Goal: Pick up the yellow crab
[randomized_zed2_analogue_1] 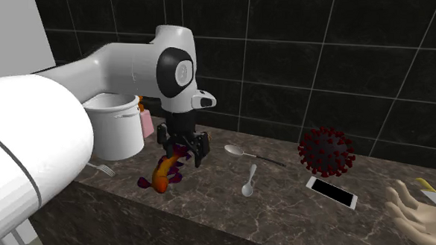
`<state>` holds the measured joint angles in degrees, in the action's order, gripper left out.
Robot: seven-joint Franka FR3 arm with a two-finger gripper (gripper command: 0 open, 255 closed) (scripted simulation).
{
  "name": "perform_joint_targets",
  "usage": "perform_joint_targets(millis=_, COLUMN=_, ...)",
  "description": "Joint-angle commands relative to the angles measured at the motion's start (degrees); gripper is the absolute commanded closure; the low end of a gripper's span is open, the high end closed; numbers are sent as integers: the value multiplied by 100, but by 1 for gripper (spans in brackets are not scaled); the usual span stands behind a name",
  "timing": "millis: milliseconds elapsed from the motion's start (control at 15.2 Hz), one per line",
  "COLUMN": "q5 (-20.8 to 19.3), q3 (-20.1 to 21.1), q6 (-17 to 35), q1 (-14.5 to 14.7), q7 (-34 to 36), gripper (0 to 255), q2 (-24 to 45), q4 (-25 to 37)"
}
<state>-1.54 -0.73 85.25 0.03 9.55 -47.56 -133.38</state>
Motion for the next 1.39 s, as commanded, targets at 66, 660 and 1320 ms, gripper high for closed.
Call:
perform_joint_targets(millis=66, q5=54, q3=52, q6=181, q1=11, q7=85, gripper=0, q2=134, q4=-11)
perform_joint_targets(millis=660, q5=392, q3=497, q6=1703, q1=79, q7=789, gripper=0, q2=1567, q4=251)
perform_joint_targets(millis=1320, q5=395, q3=914, q6=2960, q1=91, q7=1548, gripper=0, q2=3458, q4=1290)
